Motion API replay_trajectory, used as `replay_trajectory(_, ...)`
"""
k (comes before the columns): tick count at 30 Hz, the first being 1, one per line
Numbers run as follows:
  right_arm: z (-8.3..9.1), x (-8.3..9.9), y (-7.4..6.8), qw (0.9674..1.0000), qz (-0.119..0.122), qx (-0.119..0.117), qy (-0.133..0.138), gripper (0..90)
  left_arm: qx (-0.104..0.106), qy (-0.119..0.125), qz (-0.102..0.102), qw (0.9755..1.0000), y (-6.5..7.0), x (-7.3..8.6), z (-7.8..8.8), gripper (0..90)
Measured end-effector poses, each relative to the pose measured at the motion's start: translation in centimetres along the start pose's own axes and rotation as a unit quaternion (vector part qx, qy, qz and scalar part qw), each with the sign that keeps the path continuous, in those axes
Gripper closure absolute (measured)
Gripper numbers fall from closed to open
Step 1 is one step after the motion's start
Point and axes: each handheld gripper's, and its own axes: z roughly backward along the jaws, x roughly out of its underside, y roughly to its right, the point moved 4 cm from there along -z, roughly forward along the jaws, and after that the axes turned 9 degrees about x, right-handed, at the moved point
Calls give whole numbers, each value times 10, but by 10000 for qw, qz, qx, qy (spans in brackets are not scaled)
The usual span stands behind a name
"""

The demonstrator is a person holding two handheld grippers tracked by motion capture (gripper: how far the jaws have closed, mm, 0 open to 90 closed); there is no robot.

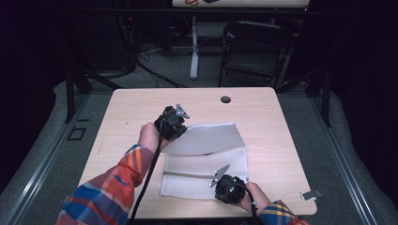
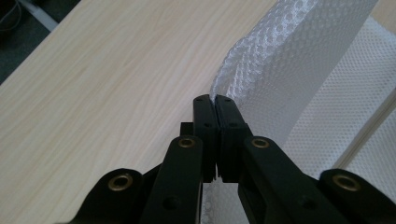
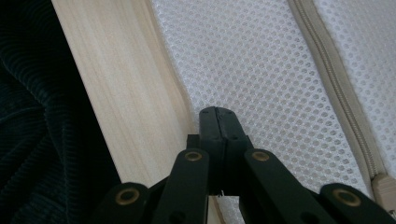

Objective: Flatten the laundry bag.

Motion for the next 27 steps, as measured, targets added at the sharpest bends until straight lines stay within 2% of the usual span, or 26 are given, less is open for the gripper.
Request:
replay_trajectory(9, 0, 1, 0, 10000, -21, -93, -4, 900, -262, 23, -51, 9996, -11, -19, 4, 887)
replay_trajectory(12, -1, 0, -3, 9996, -152, -203, 83, 900, -346, 21, -103, 9993, -14, -25, 2, 887)
replay_trajectory(18, -1, -2, -4, 9995, -187, -239, 66, 900, -573, 17, -110, 9983, -22, -35, -10, 887)
replay_trajectory(20, -3, -3, -5, 9994, -229, -238, 121, 900, -638, 113, -44, 9979, -26, -37, -16, 887)
replay_trajectory(25, -2, -4, -3, 9995, -152, -279, 64, 900, -763, 200, 46, 9969, -35, -41, -27, 886)
replay_trajectory(27, -3, -4, -4, 9992, -255, -297, 110, 900, -809, 213, 88, 9965, -37, -43, -33, 885)
